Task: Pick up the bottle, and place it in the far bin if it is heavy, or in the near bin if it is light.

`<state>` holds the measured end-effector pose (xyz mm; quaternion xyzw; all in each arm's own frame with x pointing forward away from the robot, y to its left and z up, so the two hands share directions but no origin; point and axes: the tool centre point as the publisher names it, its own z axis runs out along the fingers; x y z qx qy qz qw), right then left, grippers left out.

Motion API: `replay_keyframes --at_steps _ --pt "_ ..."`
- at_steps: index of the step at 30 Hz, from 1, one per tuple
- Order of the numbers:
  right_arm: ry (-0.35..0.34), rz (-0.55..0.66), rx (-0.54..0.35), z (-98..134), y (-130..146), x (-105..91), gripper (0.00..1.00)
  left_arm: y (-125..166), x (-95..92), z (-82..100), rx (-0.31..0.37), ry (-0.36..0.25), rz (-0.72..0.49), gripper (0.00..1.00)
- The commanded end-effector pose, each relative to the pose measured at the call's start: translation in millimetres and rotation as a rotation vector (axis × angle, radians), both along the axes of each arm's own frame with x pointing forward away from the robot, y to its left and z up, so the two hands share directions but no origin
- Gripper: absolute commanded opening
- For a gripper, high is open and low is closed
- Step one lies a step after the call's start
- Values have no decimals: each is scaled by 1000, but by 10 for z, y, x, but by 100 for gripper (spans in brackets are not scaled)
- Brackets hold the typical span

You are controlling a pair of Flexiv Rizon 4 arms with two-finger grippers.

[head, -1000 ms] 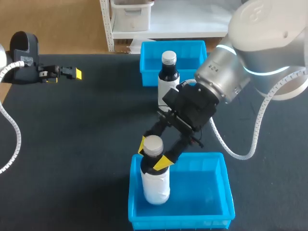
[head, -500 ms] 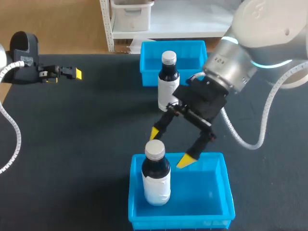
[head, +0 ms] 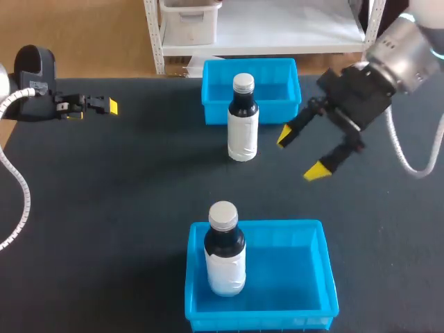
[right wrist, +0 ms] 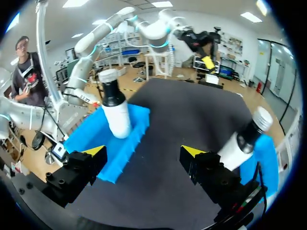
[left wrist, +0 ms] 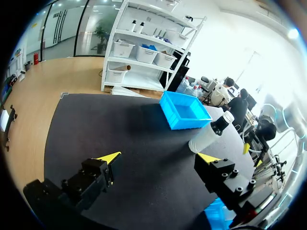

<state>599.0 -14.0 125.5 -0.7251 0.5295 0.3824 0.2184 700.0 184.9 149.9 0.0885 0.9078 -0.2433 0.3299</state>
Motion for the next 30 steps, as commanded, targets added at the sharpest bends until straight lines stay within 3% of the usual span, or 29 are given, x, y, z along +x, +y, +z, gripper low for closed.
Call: replay_keyframes --at_steps 1,6,12,20,30 --pt "28 -54 15 -98 -137 375 100 0 0 0 0 0 0 100" --pt "20 -143 -20 -181 -214 833 100 0 0 0 0 0 0 100" --pt "-6 -206 -19 -145 -189 1205 100 0 0 0 0 0 0 100" --pt "-5 -281 10 -182 40 1509 100 0 0 0 0 0 0 100" --pt "17 -351 60 -162 368 1675 100 0 0 0 0 0 0 100"
